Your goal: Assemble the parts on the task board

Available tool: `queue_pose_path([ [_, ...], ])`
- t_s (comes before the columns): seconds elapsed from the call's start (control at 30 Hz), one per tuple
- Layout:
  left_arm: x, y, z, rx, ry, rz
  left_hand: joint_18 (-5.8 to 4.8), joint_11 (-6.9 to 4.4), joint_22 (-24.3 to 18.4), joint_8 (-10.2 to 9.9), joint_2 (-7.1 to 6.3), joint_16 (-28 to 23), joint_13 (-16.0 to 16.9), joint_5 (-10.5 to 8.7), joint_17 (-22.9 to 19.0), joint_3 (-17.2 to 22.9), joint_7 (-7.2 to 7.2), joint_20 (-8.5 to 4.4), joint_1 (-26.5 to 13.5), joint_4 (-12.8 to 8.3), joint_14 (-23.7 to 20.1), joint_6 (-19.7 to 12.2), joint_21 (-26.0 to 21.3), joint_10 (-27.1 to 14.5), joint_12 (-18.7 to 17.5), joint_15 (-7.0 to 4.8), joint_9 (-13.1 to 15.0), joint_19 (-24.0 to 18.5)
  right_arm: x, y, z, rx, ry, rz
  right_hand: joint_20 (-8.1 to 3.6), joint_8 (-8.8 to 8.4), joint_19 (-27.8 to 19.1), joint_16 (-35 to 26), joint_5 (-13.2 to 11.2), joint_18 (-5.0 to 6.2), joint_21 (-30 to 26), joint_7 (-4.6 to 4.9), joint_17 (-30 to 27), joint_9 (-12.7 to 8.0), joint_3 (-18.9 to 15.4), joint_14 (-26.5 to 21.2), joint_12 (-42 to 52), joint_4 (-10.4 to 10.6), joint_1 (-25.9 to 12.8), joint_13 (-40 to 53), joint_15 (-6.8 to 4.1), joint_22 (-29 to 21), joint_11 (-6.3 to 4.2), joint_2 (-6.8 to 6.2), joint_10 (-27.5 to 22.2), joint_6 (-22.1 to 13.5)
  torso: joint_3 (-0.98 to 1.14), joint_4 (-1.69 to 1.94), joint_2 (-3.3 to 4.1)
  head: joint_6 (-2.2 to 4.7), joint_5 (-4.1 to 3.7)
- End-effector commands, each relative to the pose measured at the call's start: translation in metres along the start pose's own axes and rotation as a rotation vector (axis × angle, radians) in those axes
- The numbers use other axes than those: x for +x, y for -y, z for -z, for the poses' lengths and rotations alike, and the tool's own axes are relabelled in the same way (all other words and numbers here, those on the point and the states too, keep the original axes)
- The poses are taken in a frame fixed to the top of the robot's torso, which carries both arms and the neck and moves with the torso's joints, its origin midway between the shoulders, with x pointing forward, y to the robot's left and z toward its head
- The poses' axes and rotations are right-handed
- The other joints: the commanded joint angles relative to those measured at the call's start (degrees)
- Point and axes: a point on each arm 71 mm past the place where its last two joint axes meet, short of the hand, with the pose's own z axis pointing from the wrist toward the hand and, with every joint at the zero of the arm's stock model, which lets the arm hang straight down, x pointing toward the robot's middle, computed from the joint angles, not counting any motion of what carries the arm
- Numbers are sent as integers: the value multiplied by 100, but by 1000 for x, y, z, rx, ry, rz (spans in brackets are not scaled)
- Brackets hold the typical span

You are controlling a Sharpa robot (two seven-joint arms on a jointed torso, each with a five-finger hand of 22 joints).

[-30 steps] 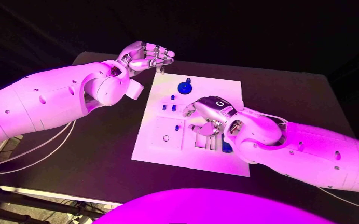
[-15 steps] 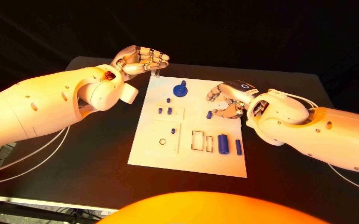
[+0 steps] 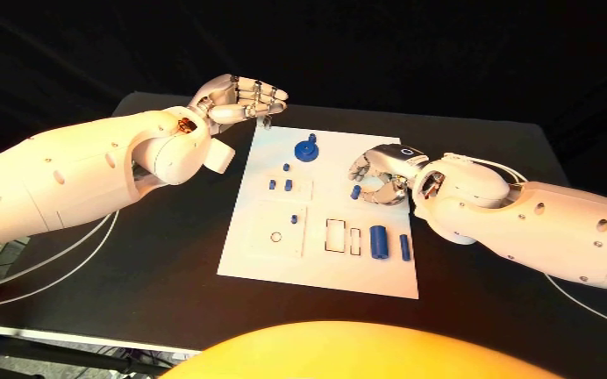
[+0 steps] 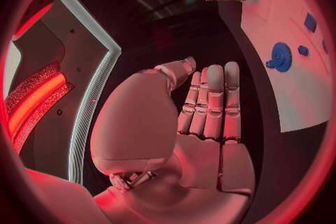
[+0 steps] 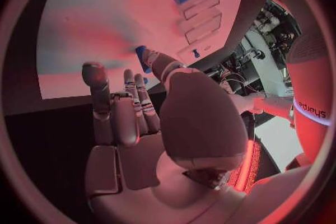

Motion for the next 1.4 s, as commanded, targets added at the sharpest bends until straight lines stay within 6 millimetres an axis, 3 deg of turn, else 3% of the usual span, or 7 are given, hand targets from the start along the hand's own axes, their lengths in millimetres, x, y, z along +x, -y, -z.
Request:
queue_pose_path([
  [0.03, 3, 1, 0, 7, -22, 2, 75, 12, -8, 26, 10, -32, 0, -8, -8, -33, 12, 30, -39, -10, -39, -9, -37, -34, 0, 8, -7, 2, 5, -2, -2, -11, -42, 7, -4, -9, 89, 28, -6, 27, 29, 12, -6, -15, -14, 171, 93, 28, 76, 9, 13, 48, -31, 18, 58, 30, -1, 3, 3, -11, 1],
  [0.2, 3, 1, 0, 7, -21, 2, 75, 12, -8, 26, 10, -32, 0, -8, -8, -33, 12, 30, -39, -10, -39, -9, -37, -34, 0, 8, -7, 2, 8, -3, -3, -13, -52, 6, -42, 46, 216, 98, -27, -8, 177, 34, 87, -40, 281, 205, 278, 131, 40, -4, -35, 214, -78, 70, 359, 199, 1, 2, -5, -24, 4],
  [0.5, 2, 1, 0, 6, -20, 1, 75, 12, -8, 26, 10, -32, 0, -8, -8, -33, 12, 30, -39, -10, -39, -9, -37, -34, 0, 8, -7, 2, 8, -6, -3, -25, -33, -5, -128, 246, 374, 190, -95, -53, 399, -58, 199, 27, 773, 241, 329, 272, -45, 15, -146, 473, -219, 151, 1027, 577, 4, -8, -8, -29, 14],
  [0.9, 2, 1, 0, 4, -19, -1, 77, 11, -16, 35, 22, -28, 2, -7, -6, -42, 10, 34, -33, -6, -46, -13, -51, -43, 8, 9, -10, -1, 7, -7, -2, -16, -1, -12, -192, 379, 418, 210, -273, -67, 443, -117, 215, 120, 899, 246, 297, 265, -20, 66, -213, 553, -295, 273, 1294, 717, 1, -8, -8, -35, 7],
  [1.07, 2, 1, 0, 3, -19, -1, 77, 11, -16, 35, 22, -28, 2, -7, -6, -42, 10, 34, -33, -6, -46, -13, -51, -43, 8, 9, -10, -1, 5, -7, -2, -5, 23, -27, -216, 463, 443, 219, -213, -74, 474, -136, 223, 193, 999, 250, 275, 226, 24, 98, -237, 603, -323, 372, 1402, 770, -2, -2, -8, -37, -6],
  [1.4, 1, 0, 0, 0, -18, -2, 78, 10, -17, 38, 24, -26, 3, -7, -5, -43, 9, 34, -21, -13, -48, -15, -54, -45, 11, 8, -11, 1, -1, -2, 6, 46, 13, -184, -231, 525, 471, 217, -47, -86, 520, -134, 206, 269, 1066, 248, 234, 211, -6, 122, -245, 665, -327, 407, 1463, 757, -4, 0, -12, -45, 8],
])
